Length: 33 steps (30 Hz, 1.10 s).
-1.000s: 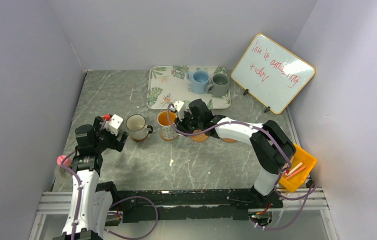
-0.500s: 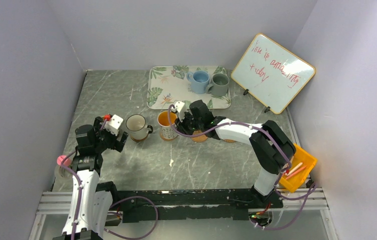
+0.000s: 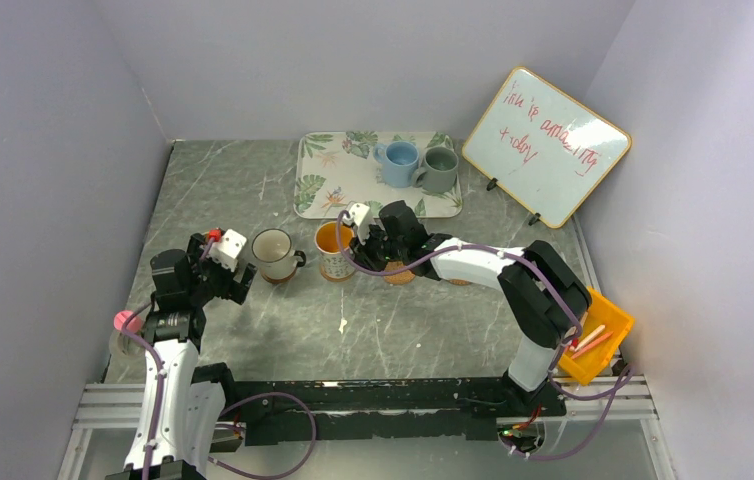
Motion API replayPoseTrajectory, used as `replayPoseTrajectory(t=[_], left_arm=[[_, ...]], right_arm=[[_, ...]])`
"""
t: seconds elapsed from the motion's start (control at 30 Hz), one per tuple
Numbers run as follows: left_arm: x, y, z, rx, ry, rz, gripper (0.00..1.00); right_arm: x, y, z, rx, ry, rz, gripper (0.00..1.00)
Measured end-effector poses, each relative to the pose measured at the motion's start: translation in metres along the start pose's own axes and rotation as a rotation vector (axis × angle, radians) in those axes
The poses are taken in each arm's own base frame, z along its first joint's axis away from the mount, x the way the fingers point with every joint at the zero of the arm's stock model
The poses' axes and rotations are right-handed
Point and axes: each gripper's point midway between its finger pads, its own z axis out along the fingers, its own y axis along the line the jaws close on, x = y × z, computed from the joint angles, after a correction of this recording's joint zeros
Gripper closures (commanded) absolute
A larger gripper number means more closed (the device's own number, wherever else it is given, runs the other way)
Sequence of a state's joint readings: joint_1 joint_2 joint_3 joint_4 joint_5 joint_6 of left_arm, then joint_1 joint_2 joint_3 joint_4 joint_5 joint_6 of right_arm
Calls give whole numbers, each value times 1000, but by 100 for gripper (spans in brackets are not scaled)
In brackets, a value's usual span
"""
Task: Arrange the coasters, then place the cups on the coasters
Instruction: Place the cup on the coaster.
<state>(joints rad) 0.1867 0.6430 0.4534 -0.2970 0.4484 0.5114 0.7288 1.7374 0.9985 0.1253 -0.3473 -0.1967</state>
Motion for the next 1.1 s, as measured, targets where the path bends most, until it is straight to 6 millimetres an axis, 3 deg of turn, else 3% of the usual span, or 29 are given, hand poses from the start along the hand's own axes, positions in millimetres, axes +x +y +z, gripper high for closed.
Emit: replayPoseTrajectory(t=[1.1], left_arm=[[-1, -1, 0, 7, -4, 0, 4]], right_arm=[[1, 0, 1, -8, 3, -20, 95]])
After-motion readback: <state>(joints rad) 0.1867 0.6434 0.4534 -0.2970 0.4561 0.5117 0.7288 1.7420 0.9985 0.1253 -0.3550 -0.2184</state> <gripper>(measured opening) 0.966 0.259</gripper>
